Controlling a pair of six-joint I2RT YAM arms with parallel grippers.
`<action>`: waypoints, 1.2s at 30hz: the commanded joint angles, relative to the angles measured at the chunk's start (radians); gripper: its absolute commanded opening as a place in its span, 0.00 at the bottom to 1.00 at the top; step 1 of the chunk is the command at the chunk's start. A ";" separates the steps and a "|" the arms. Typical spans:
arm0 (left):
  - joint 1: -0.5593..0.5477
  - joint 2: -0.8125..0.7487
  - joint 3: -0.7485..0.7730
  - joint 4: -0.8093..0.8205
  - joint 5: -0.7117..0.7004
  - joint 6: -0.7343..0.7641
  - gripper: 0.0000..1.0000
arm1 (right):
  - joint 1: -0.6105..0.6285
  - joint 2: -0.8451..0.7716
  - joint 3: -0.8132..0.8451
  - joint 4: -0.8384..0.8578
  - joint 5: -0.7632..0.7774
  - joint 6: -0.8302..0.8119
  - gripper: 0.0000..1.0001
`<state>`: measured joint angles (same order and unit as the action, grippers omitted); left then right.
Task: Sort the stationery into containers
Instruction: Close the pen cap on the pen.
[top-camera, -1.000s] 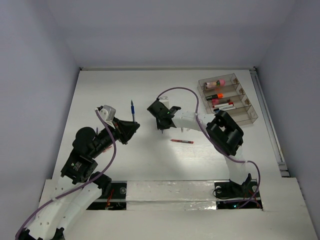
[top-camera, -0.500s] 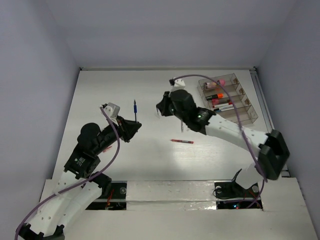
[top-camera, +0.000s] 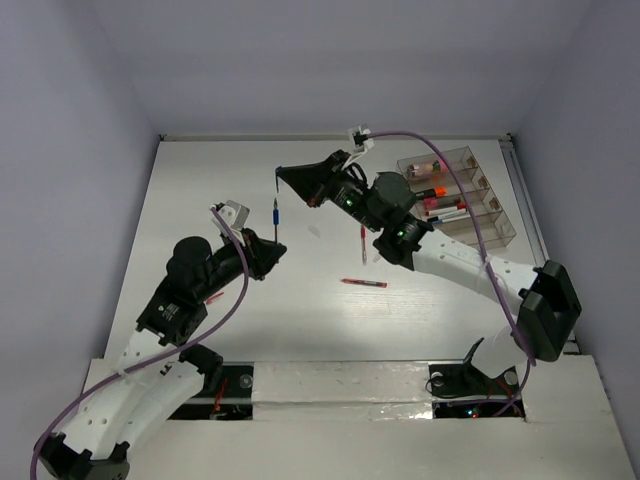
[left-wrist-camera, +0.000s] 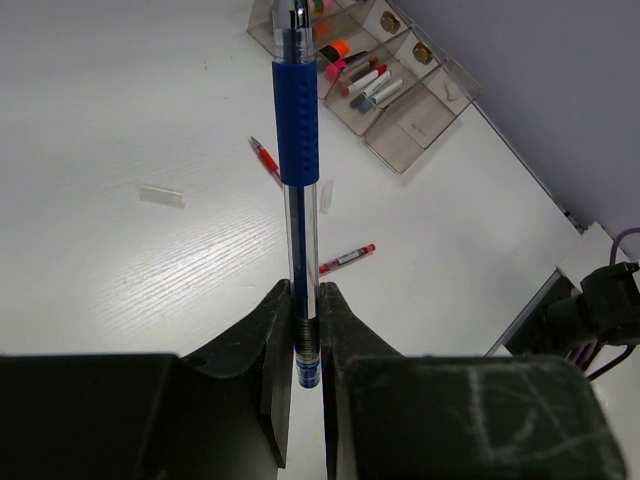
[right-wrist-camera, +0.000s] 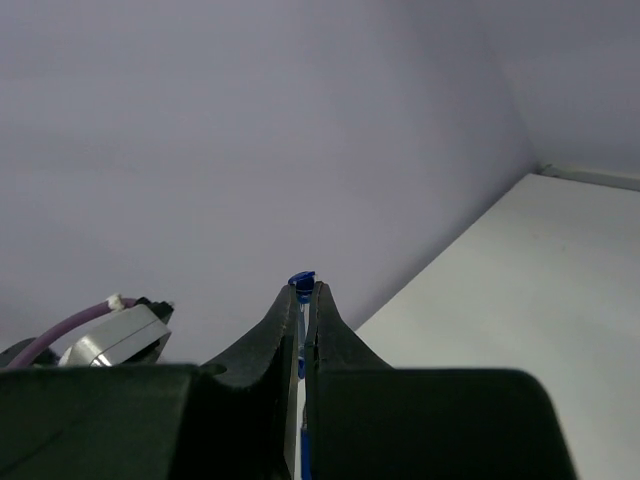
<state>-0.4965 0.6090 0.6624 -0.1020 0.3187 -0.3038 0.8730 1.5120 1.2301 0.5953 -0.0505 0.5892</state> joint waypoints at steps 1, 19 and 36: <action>0.013 0.000 0.040 0.050 0.016 0.011 0.00 | 0.020 0.020 0.026 0.173 -0.133 0.076 0.00; 0.072 -0.008 0.031 0.082 0.089 0.000 0.00 | 0.020 0.069 -0.004 0.192 -0.132 0.080 0.00; 0.081 -0.008 0.028 0.087 0.106 -0.003 0.00 | 0.020 0.083 0.019 0.204 -0.126 0.078 0.00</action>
<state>-0.4232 0.6041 0.6624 -0.0715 0.4110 -0.3046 0.8848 1.6199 1.2175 0.7338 -0.1905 0.6781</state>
